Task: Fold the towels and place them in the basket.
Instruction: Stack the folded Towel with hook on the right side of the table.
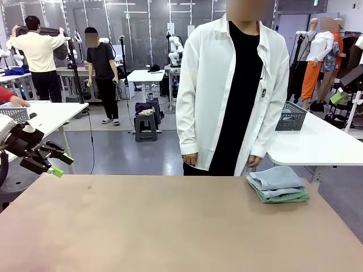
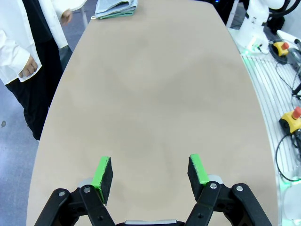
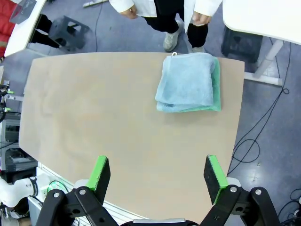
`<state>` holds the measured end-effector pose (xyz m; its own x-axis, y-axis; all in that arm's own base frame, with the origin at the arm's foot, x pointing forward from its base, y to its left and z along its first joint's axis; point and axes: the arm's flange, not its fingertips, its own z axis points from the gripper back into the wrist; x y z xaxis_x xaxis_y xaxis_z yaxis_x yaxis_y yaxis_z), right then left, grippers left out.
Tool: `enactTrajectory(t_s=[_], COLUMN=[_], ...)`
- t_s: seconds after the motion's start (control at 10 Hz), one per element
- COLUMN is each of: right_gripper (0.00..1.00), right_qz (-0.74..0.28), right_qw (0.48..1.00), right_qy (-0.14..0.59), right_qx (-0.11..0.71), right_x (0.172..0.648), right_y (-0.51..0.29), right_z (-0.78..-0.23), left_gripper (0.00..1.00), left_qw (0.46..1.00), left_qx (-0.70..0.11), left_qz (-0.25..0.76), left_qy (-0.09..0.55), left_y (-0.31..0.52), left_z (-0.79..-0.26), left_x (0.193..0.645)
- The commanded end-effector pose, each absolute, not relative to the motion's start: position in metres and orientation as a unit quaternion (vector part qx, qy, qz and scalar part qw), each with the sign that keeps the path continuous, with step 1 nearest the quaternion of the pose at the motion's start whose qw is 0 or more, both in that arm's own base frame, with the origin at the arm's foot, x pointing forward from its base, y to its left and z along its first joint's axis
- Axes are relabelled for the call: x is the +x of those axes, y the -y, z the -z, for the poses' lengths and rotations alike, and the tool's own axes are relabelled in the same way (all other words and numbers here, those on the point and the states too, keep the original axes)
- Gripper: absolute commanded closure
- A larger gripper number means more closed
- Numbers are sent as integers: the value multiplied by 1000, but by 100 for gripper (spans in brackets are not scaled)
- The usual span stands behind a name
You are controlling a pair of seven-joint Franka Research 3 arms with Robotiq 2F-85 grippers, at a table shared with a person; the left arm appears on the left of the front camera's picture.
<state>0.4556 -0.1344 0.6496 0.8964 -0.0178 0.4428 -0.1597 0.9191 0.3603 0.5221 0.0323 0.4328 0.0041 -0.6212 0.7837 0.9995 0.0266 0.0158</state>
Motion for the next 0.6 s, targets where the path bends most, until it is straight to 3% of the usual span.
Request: enactTrajectory(t_s=[0.0, 0.5], right_gripper=[0, 0], right_qz=[-33, -33], right_qw=[956, 956], right_qy=[216, 216], right_qx=[195, 195], right_x=[458, 458], right_y=[134, 134], right_z=[-651, -651], left_gripper=[19, 19], left_qw=[643, 643], left_qx=[-297, -297], left_qz=[631, 631], left_qy=[318, 318], left_y=[-31, -31], left_z=[-435, -435], left_x=[520, 520])
